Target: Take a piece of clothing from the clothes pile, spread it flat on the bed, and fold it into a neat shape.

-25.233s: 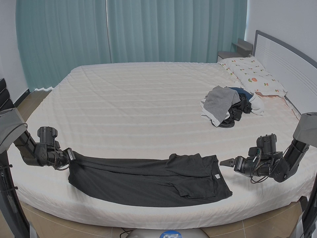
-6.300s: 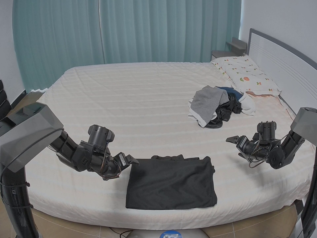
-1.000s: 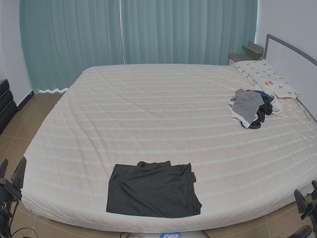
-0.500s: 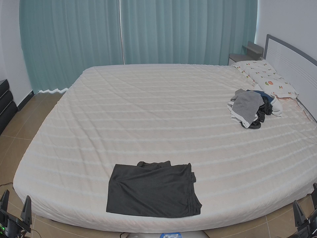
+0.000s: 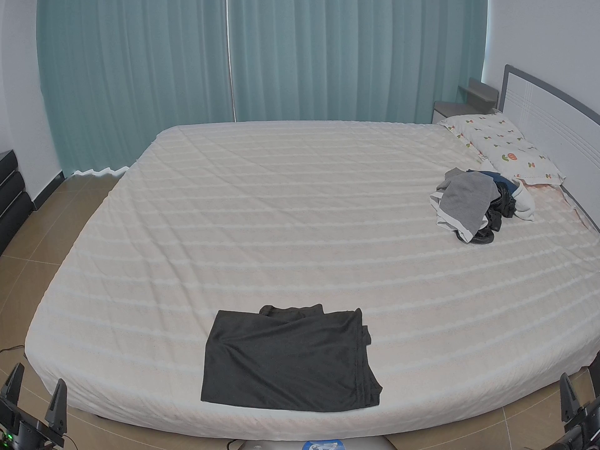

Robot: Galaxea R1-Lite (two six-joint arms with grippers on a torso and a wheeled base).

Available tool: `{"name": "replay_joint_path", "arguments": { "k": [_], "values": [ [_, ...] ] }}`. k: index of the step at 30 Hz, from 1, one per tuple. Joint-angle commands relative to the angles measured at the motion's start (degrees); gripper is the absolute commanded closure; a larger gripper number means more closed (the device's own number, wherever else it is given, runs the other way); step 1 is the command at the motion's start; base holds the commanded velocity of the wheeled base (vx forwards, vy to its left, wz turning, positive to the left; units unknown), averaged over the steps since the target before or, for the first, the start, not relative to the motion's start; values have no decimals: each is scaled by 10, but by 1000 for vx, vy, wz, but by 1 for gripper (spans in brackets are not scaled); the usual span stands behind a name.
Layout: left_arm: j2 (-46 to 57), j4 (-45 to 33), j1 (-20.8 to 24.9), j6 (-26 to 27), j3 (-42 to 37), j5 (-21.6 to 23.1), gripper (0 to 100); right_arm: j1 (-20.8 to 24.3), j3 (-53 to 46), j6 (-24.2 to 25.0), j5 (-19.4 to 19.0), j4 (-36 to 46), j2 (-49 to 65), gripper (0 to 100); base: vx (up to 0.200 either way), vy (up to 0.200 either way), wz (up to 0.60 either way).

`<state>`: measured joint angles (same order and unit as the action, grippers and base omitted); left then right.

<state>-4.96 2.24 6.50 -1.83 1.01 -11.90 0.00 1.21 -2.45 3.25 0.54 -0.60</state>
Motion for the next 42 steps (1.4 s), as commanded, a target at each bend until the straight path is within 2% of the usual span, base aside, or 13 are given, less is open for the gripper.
{"name": "replay_joint_path", "arguments": {
  "k": [1,3,7,9,13,16,20,25,26,30,33,36,42],
  "values": [
    [15,0,-79,45,-6,-25,0,-1,15,10,60,28,6,0,0,0,0],
    [22,0,-73,93,-6,-25,0,-3,17,6,68,32,-2,0,0,0,0],
    [29,1,-69,92,-7,-15,0,-16,20,-10,88,36,-30,0,0,0,0],
    [48,6,-64,86,-7,26,0,-51,20,-28,94,32,-50,0,0,0,0],
    [47,1,-64,41,-7,62,0,-67,13,-45,25,16,-51,0,0,0,0],
    [47,-1,-64,4,-7,67,0,-66,-8,-5,-5,-38,-51,0,0,0,0],
    [41,-9,-63,-1,-4,80,0,-66,-11,8,-123,-38,-51,0,0,0,0],
    [43,-10,-63,-3,-4,79,0,-66,-12,-12,-163,-39,-51,0,0,0,0],
    [43,-7,-63,-6,-7,79,0,-66,-12,-10,-193,-40,-51,0,0,0,0],
    [43,-9,-64,-14,-7,81,0,-65,-12,-49,-205,-41,-51,0,0,0,0],
    [43,-17,-64,0,-7,102,0,-25,-9,-51,-236,-35,-55,0,0,0,0],
    [43,-26,-64,23,-7,122,0,16,-9,-36,-221,-28,-40,0,0,0,0],
    [43,-27,-64,22,-7,123,0,-2,3,10,-80,5,5,0,0,0,0]
  ]
}}
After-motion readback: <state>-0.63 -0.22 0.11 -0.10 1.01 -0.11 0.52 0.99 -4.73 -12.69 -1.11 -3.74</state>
